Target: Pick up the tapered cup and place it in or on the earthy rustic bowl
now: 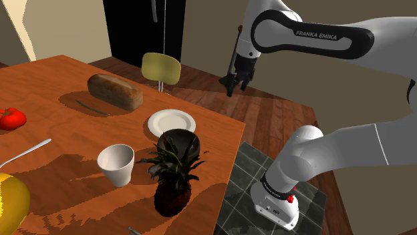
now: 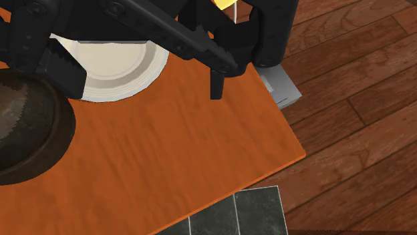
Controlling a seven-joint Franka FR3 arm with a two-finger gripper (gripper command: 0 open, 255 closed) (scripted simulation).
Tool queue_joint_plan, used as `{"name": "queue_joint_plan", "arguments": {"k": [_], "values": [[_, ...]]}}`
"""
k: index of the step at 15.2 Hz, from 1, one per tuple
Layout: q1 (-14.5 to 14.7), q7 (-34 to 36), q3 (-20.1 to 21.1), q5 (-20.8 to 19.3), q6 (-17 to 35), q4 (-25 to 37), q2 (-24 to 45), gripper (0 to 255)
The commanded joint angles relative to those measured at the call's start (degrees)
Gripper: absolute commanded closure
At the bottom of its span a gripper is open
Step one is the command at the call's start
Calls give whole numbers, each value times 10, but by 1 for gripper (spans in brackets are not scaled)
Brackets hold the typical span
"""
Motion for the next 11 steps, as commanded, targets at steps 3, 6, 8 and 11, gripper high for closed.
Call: {"name": "queue_joint_plan", "arguments": {"k": [3,6,8,11], "values": [[11,30,25,15,10,-1,11,0],[27,73,62,37,25,2,33,0],[37,102,87,50,36,7,51,0],[50,146,123,67,53,21,84,0]]}}
